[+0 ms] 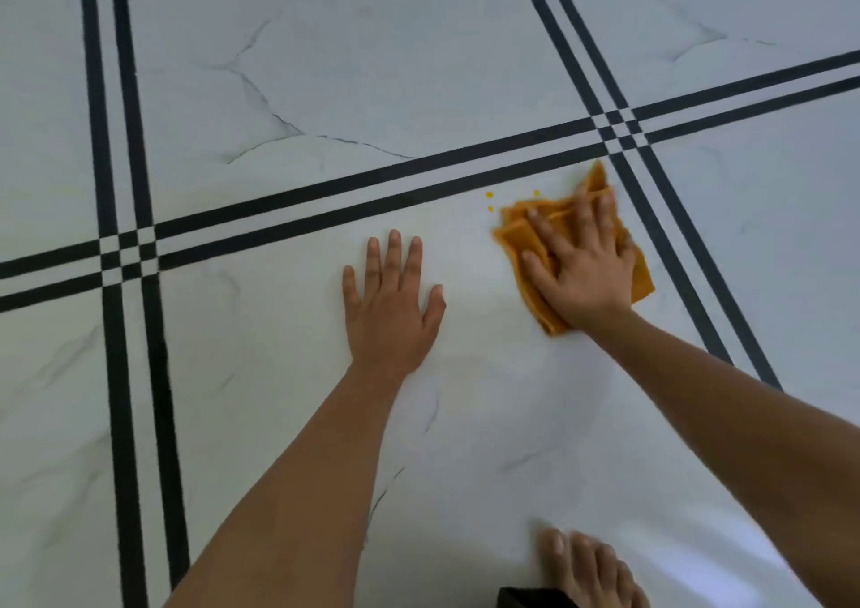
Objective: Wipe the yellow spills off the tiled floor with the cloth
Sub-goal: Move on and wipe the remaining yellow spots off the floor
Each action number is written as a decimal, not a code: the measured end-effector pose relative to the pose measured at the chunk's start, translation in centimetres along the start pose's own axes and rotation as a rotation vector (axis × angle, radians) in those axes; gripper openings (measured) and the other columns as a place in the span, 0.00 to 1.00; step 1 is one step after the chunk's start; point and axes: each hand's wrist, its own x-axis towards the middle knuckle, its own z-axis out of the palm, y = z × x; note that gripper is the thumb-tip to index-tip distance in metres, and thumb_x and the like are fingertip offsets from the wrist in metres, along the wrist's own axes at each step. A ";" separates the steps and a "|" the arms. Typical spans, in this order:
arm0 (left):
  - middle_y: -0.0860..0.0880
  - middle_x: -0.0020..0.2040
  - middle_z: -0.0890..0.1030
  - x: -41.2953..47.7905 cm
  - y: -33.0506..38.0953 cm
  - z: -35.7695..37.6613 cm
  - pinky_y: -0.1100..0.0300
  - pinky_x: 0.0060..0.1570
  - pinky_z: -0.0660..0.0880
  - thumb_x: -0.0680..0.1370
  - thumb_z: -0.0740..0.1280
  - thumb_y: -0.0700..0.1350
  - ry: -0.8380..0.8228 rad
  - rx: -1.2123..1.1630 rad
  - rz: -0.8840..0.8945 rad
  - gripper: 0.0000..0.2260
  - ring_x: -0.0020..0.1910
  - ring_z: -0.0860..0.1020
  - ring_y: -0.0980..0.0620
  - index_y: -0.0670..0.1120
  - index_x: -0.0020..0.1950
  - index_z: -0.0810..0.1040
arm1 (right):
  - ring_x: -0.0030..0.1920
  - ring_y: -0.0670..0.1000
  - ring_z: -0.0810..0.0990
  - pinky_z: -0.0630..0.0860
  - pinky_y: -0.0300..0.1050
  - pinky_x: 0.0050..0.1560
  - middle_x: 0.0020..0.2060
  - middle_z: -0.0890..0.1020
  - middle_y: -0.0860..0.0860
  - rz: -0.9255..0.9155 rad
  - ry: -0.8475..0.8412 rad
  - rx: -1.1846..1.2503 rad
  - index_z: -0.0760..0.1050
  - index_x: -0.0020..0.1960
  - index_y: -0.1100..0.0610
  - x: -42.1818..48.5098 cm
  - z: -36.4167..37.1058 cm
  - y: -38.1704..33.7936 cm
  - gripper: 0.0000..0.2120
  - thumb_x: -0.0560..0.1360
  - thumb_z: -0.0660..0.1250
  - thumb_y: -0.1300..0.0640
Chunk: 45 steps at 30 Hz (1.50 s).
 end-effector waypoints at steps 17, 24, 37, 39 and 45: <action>0.48 0.77 0.50 -0.1 0.1 0.5 0.46 0.71 0.43 0.75 0.38 0.60 0.026 0.049 -0.007 0.31 0.76 0.47 0.46 0.51 0.77 0.48 | 0.76 0.57 0.41 0.41 0.60 0.74 0.76 0.45 0.58 -0.126 -0.166 -0.044 0.44 0.76 0.45 4.9 -0.8 -5.1 0.30 0.77 0.39 0.36; 0.48 0.78 0.48 0.1 0.1 0.3 0.47 0.71 0.42 0.75 0.35 0.60 0.013 0.057 -0.002 0.31 0.76 0.45 0.46 0.51 0.77 0.45 | 0.76 0.55 0.39 0.37 0.57 0.72 0.77 0.45 0.55 0.049 -0.034 -0.020 0.38 0.76 0.50 5.8 -0.2 -2.8 0.35 0.76 0.41 0.33; 0.48 0.78 0.49 -0.1 0.1 0.3 0.47 0.71 0.41 0.76 0.37 0.60 0.008 0.056 -0.014 0.30 0.76 0.46 0.47 0.51 0.77 0.47 | 0.75 0.60 0.36 0.41 0.68 0.71 0.76 0.40 0.55 -0.118 -0.148 -0.048 0.40 0.74 0.39 3.0 0.1 -5.6 0.30 0.75 0.39 0.32; 0.48 0.78 0.47 0.0 0.1 0.2 0.47 0.71 0.40 0.78 0.40 0.60 -0.012 0.063 -0.003 0.28 0.76 0.44 0.47 0.52 0.77 0.45 | 0.75 0.59 0.37 0.43 0.66 0.72 0.76 0.41 0.56 -0.490 -0.197 -0.087 0.39 0.74 0.39 1.1 -0.2 -3.8 0.31 0.73 0.36 0.32; 0.48 0.78 0.47 -0.3 0.0 -0.1 0.47 0.71 0.41 0.73 0.33 0.59 -0.009 0.022 0.010 0.32 0.76 0.44 0.48 0.51 0.77 0.46 | 0.75 0.60 0.38 0.42 0.62 0.72 0.76 0.41 0.59 -0.002 -0.130 -0.019 0.41 0.75 0.41 2.0 0.1 -5.1 0.30 0.76 0.41 0.34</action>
